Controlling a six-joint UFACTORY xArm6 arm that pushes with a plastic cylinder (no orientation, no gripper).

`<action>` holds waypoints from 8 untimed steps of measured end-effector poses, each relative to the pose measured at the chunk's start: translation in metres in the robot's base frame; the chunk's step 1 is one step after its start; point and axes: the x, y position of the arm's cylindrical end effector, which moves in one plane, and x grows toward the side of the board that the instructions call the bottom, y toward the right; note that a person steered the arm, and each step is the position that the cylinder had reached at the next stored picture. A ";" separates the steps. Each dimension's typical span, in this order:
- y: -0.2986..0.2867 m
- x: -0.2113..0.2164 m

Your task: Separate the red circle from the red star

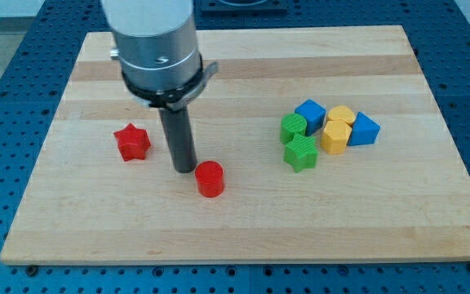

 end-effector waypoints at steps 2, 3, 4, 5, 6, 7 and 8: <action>0.022 0.028; 0.029 0.035; 0.046 0.044; 0.050 0.050; 0.050 0.053; 0.060 0.056; 0.037 0.056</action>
